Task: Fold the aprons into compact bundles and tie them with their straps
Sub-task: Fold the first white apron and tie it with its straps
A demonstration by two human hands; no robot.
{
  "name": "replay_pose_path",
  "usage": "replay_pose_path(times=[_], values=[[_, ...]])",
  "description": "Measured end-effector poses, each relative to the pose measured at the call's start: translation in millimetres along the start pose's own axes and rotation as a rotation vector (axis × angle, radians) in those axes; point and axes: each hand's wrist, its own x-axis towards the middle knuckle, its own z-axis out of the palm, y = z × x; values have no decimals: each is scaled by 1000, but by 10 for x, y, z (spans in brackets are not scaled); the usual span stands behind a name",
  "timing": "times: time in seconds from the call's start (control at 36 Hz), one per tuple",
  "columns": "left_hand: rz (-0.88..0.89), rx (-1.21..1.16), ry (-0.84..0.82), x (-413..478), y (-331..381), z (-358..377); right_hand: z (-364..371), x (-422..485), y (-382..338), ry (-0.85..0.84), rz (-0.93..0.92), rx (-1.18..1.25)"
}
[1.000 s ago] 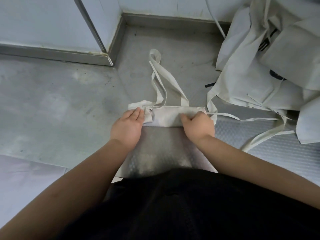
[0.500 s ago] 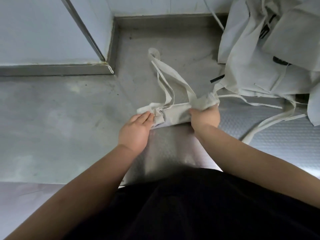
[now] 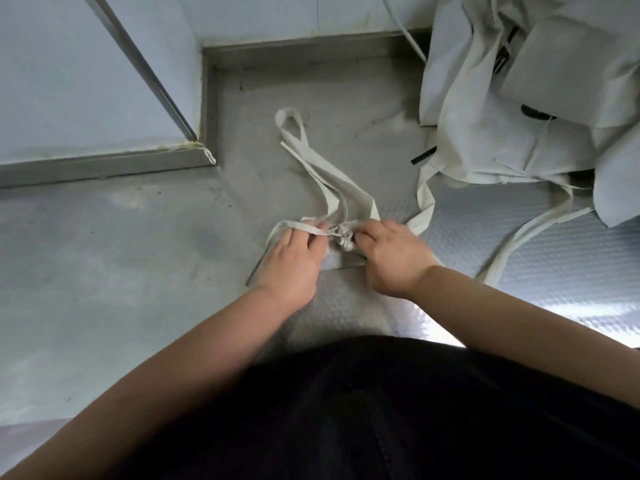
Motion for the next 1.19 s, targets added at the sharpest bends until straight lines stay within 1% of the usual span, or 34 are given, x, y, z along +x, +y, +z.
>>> replay_pose_path(times=[0.06,0.08,0.17,0.25,0.33,0.42,0.53,0.58,0.67,0.69,0.75,0.83,0.94,1.03,1.11,1.19], values=[[-20,-75,-53,37,7,-30,-87,27,-37,-106,32,107],[-26,-122,-58,50,18,-58,-118,51,-60,-124,71,195],[-76,-222,-42,120,9,-69,-186,138,-92,-73,195,454],[-68,-232,8,157,12,-34,-195,181,-127,-111,159,526],[-114,-320,-6,197,46,-57,-202,189,-149,-137,149,552],[-106,-394,61,247,51,-112,-193,206,-130,-149,158,592],[-206,-531,21,247,-3,-40,-184,228,-83,-148,239,709],[-264,-702,79,213,11,-10,-196,234,-51,-182,274,783],[-345,-1110,166,166,22,-18,-232,217,-27,-187,288,925],[-362,-1208,181,147,15,-28,-236,211,-27,-187,283,952],[-350,-1296,178,137,6,-45,-239,201,-29,-202,240,949],[-316,-1360,128,138,25,-48,-213,225,-34,-231,165,889],[-319,-1335,109,131,52,-79,-221,250,-29,-246,164,866],[-336,-1403,50,109,21,-138,-228,250,-54,-237,175,843],[-325,-1470,33,91,-10,-173,-259,258,-72,-298,220,888],[-318,-1479,4,96,-39,-180,-338,259,-9,-326,370,1072]])
